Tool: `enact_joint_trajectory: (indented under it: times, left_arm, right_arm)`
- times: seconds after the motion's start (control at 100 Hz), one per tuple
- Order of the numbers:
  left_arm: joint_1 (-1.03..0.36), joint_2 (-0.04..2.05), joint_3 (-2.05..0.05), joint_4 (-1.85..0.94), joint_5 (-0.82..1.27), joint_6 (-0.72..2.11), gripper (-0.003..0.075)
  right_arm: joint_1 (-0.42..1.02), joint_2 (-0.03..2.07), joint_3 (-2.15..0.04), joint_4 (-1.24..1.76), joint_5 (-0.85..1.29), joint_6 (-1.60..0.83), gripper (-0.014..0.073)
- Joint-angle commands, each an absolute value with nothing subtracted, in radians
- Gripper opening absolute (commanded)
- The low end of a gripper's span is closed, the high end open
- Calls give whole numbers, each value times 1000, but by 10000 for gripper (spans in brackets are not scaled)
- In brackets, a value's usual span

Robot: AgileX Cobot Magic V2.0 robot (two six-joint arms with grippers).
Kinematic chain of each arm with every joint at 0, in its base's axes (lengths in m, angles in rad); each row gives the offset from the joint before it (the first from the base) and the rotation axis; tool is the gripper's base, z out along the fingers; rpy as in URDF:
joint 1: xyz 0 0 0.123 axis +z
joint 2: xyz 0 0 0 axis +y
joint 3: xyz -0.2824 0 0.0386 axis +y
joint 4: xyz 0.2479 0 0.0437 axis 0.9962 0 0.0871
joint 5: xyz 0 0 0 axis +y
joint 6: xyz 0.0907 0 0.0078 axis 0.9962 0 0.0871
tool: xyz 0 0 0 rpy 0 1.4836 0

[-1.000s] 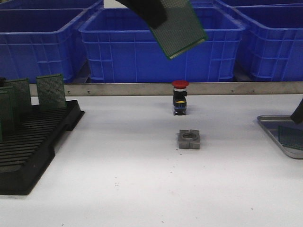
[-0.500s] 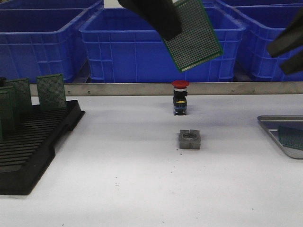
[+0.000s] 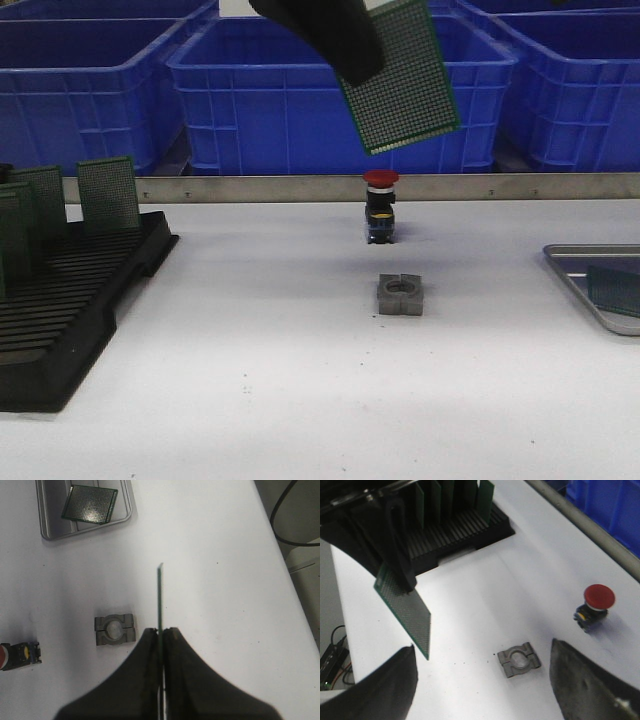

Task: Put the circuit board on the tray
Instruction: 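Move the right gripper toward the board held by the left gripper, then grasp the lower edge of the board with the right gripper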

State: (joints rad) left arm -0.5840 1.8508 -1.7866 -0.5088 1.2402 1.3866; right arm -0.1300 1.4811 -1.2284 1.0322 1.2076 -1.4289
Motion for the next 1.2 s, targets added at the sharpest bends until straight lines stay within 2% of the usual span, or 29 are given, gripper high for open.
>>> enact_joint_trajectory:
  times: [0.0, 0.14, 0.33, 0.74, 0.84, 0.91, 0.92, 0.93, 1.1, 1.19]
  left_arm:
    - [-589, 1802, -1811, -556, 1273, 1379, -18]
    - [-589, 1802, -1811, -556, 1273, 1379, -18]
    - [-589, 1802, -1811, -556, 1273, 1379, -18]
    - [-589, 1802, -1811, -556, 1273, 1379, -18]
    - [-589, 1802, -1811, -556, 1273, 1379, -18]
    - [-589, 1802, -1811, -562, 1273, 1379, -18]
    - [-589, 1802, -1811, -562, 1273, 1379, -18]
    - [-589, 1802, -1811, -564, 1273, 1379, -18]
    - [-589, 1802, -1811, -567, 1273, 1379, -18]
    - [-589, 1802, -1811, -567, 1273, 1379, -18]
  right_arm:
    - [-88, 1448, -1252, 1068, 1326, -1446, 570]
    - [-18, 1450, -1252, 1046, 1292, -1445, 566]
    - [51, 1498, -1252, 1021, 1269, -1444, 508]
    - [133, 1568, -1252, 1024, 1191, -1435, 491]
    - [157, 1568, -1252, 1024, 1169, -1435, 400]
    - [172, 1568, -1252, 1024, 1151, -1435, 297]
    - [175, 1568, -1252, 1024, 1146, -1435, 261]
    - [176, 1568, -1252, 1024, 1146, -1435, 261]
    - [187, 1568, -1252, 1024, 1119, -1435, -58]
    - [187, 1568, -1252, 1024, 1117, -1433, -58]
